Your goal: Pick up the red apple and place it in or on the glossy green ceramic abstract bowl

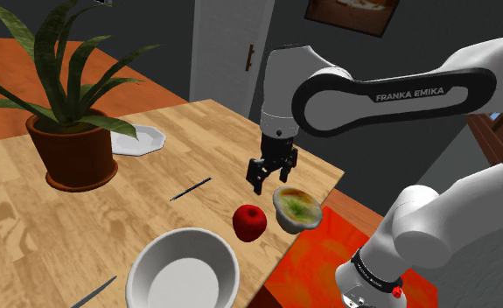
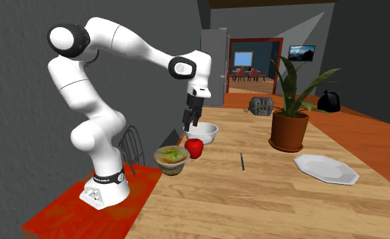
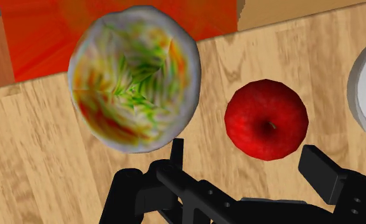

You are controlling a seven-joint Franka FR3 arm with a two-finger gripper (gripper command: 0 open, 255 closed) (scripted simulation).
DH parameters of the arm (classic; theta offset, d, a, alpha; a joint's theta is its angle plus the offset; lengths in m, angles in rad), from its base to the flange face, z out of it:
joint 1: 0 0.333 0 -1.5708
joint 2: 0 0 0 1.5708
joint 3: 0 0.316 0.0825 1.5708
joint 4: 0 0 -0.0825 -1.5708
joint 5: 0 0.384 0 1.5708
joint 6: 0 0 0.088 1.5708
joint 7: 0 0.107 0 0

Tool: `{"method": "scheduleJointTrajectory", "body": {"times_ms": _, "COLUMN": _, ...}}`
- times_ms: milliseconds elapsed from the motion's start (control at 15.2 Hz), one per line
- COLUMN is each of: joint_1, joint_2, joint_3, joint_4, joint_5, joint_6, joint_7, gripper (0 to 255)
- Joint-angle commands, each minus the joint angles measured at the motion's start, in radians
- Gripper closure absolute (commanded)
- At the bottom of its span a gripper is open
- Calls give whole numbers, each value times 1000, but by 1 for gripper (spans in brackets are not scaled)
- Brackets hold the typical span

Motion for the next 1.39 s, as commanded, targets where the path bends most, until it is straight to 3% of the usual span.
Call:
{"method": "scheduleJointTrajectory", "body": {"times_ms": 0, "joint_1": 7, "joint_2": 60, "joint_3": 41, "joint_4": 26, "joint_5": 5, "joint_6": 36, "joint_7": 56, "gripper": 0}}
{"method": "scheduleJointTrajectory", "body": {"times_ms": 198, "joint_1": 12, "joint_2": 130, "joint_3": 81, "joint_4": 62, "joint_5": -1, "joint_6": 70, "joint_7": 115, "gripper": 0}}
{"method": "scheduleJointTrajectory", "body": {"times_ms": 660, "joint_1": 15, "joint_2": 155, "joint_3": 95, "joint_4": -21, "joint_5": 2, "joint_6": 177, "joint_7": 118, "gripper": 0}}
{"method": "scheduleJointTrajectory", "body": {"times_ms": 1188, "joint_1": 15, "joint_2": 155, "joint_3": 95, "joint_4": -21, "joint_5": 2, "joint_6": 177, "joint_7": 118, "gripper": 0}}
{"method": "scheduleJointTrajectory", "body": {"times_ms": 1254, "joint_1": 15, "joint_2": 155, "joint_3": 95, "joint_4": -21, "joint_5": 2, "joint_6": 177, "joint_7": 118, "gripper": 255}}
{"method": "scheduleJointTrajectory", "body": {"times_ms": 1320, "joint_1": 15, "joint_2": 155, "joint_3": 95, "joint_4": -21, "joint_5": 2, "joint_6": 177, "joint_7": 118, "gripper": 255}}
